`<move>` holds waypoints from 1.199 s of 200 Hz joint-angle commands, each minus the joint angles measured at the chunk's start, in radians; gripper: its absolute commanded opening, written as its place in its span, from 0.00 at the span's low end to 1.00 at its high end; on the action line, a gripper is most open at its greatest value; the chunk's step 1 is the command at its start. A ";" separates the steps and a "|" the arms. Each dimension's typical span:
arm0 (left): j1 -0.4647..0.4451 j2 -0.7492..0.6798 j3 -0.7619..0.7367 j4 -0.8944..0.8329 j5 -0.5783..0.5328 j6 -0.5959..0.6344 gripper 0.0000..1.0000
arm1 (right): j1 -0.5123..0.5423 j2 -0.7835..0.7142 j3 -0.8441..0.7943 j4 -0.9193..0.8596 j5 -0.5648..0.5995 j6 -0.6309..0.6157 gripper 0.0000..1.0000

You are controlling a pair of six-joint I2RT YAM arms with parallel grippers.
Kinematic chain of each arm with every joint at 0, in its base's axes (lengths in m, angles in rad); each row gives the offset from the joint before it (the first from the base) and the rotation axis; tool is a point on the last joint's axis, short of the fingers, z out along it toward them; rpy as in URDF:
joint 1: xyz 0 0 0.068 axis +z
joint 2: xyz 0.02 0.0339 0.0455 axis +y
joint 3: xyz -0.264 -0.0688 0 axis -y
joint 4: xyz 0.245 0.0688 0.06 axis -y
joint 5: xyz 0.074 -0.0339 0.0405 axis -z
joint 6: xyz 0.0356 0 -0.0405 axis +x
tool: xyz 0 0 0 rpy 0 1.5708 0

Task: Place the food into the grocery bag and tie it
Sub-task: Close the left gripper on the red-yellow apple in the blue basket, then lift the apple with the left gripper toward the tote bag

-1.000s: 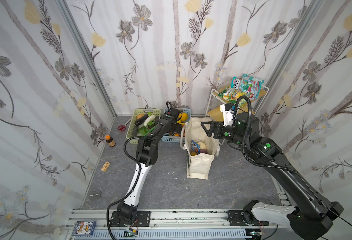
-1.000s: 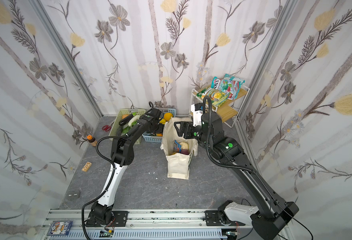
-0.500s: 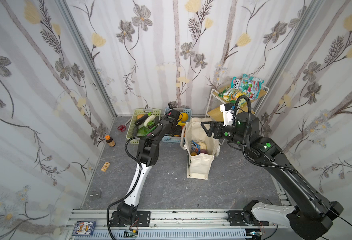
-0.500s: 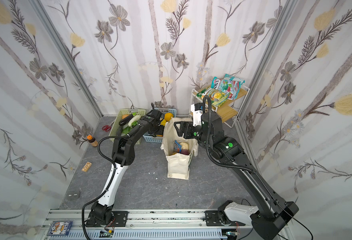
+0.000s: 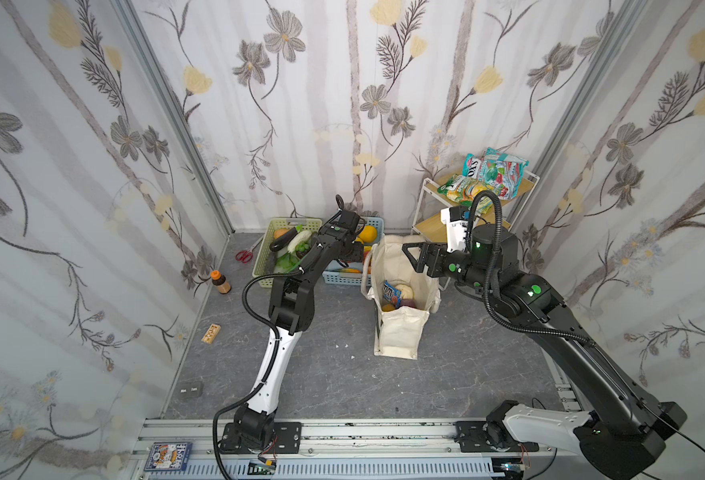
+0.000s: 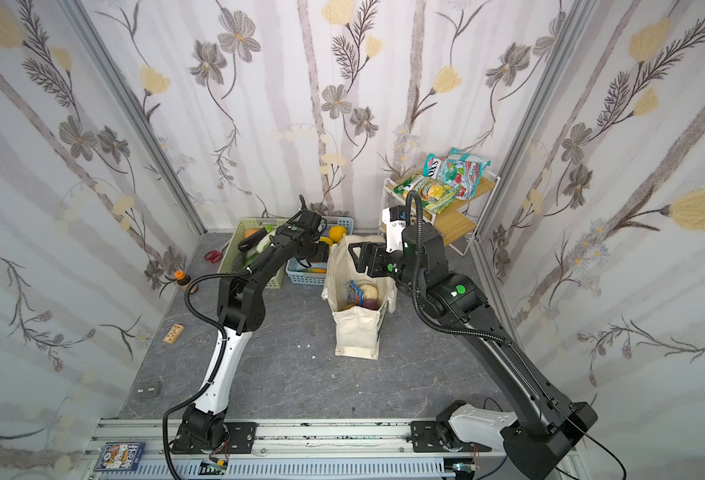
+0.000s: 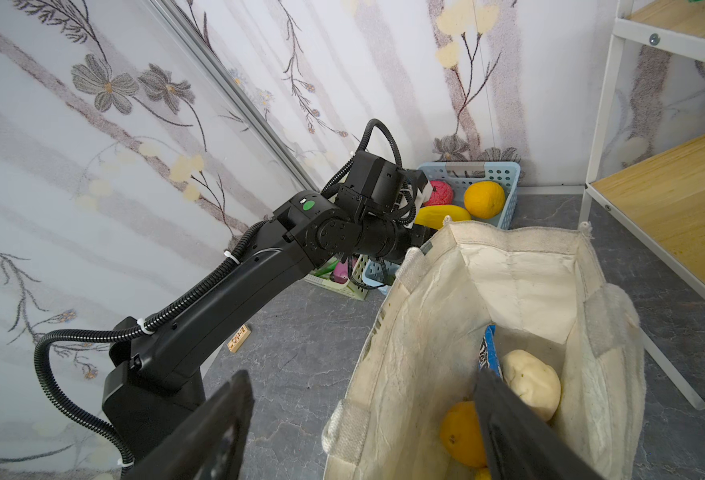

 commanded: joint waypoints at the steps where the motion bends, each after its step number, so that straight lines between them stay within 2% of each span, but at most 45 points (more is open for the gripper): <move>1: 0.000 -0.023 -0.001 -0.005 -0.017 -0.004 0.70 | -0.001 0.006 0.006 0.033 0.014 -0.011 0.83; 73: 0.001 -0.134 -0.012 -0.016 0.000 -0.044 0.70 | -0.006 0.003 -0.004 0.019 0.043 -0.015 0.83; 129: 0.000 -0.254 -0.060 -0.021 0.064 -0.111 0.70 | -0.018 -0.013 -0.054 0.030 0.051 0.001 0.83; 171: -0.003 -0.369 -0.136 0.014 0.152 -0.186 0.70 | -0.032 -0.031 -0.069 0.021 0.076 0.020 0.83; 202: -0.029 -0.464 -0.224 0.067 0.191 -0.223 0.70 | -0.058 -0.043 -0.106 0.018 0.079 0.042 0.83; 240: -0.071 -0.528 -0.241 0.062 0.187 -0.232 0.70 | -0.071 -0.058 -0.127 0.015 0.075 0.041 0.83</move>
